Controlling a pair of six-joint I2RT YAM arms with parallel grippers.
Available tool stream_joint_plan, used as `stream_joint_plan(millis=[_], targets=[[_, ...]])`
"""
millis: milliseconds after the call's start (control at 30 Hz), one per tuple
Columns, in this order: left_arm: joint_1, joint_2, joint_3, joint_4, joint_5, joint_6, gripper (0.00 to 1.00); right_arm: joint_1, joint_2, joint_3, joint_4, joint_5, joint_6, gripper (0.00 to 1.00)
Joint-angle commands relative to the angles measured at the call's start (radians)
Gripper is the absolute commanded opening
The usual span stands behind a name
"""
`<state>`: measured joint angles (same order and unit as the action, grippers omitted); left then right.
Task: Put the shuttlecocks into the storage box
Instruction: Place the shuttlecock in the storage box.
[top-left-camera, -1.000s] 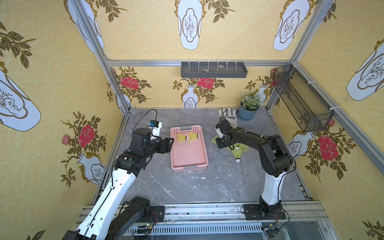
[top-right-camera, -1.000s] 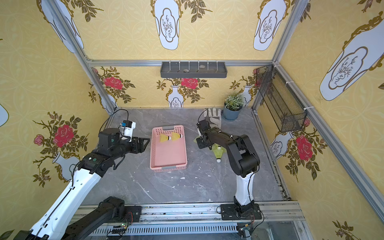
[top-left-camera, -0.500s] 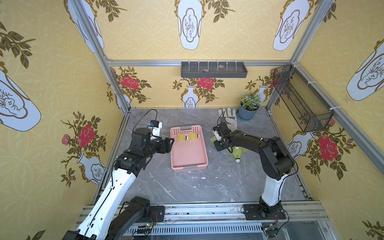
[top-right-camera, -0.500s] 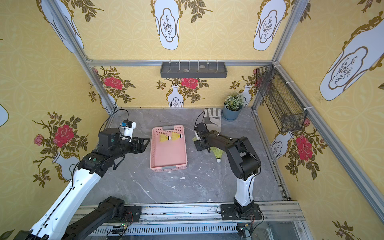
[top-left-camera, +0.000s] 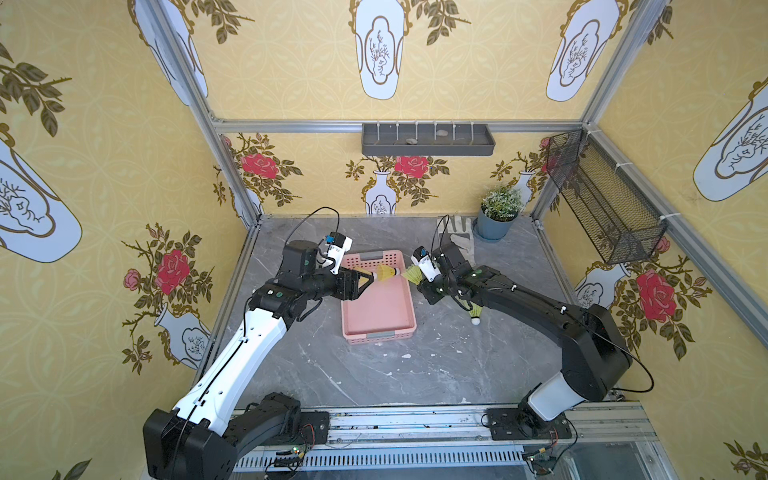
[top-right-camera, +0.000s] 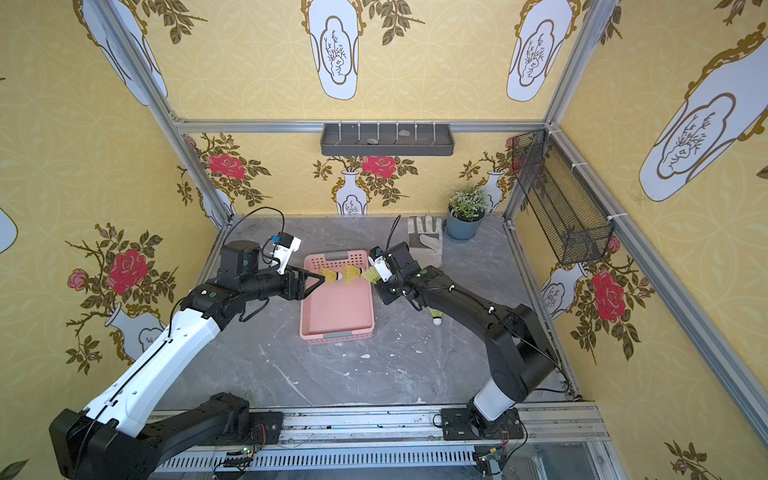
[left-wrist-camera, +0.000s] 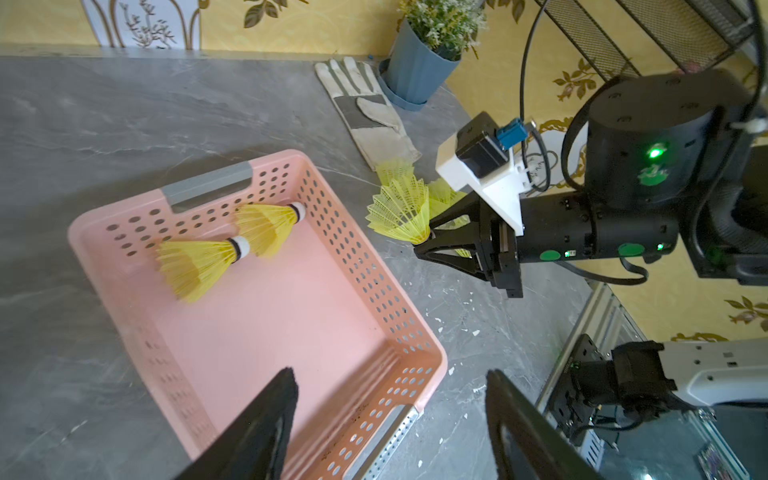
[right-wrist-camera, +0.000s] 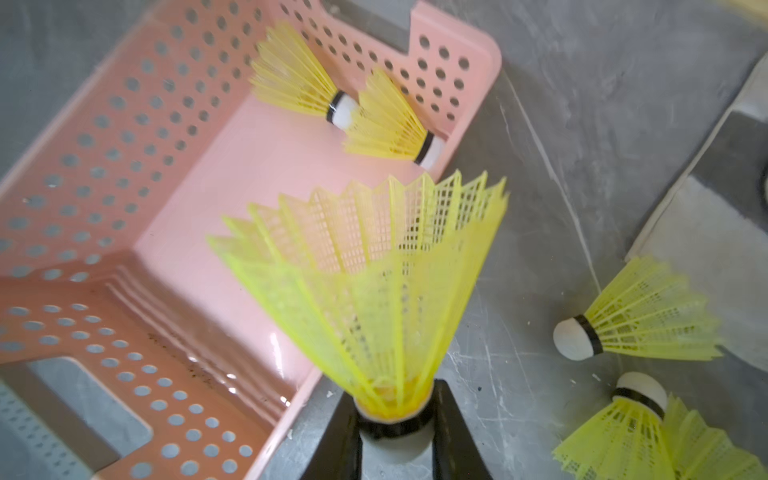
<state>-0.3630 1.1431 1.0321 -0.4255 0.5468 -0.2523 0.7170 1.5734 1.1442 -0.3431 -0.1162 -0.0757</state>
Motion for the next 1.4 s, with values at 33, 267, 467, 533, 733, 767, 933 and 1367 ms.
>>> stream_joint_plan(millis=[33,267,467,533,733,767,933,1367], targets=[[-0.030,0.043,0.049,0.008,0.063,0.083,0.72,0.030,-0.031,0.048,-0.040,-0.117,-0.022,0.17],[-0.060,0.111,0.149,-0.050,0.097,0.201,0.66,0.058,-0.054,0.108,-0.117,-0.207,-0.041,0.19],[-0.067,0.153,0.218,-0.160,0.113,0.308,0.65,0.065,-0.087,0.119,-0.135,-0.254,-0.043,0.19],[-0.097,0.162,0.230,-0.171,0.113,0.323,0.65,0.073,-0.089,0.127,-0.147,-0.257,-0.046,0.20],[-0.115,0.184,0.257,-0.174,0.116,0.340,0.62,0.087,-0.083,0.148,-0.166,-0.261,-0.056,0.20],[-0.119,0.191,0.264,-0.179,0.118,0.342,0.60,0.087,-0.082,0.150,-0.168,-0.262,-0.055,0.20],[-0.132,0.216,0.279,-0.205,0.117,0.352,0.54,0.090,-0.085,0.150,-0.168,-0.260,-0.056,0.20],[-0.145,0.245,0.281,-0.205,0.117,0.351,0.32,0.090,-0.087,0.147,-0.168,-0.256,-0.057,0.20]])
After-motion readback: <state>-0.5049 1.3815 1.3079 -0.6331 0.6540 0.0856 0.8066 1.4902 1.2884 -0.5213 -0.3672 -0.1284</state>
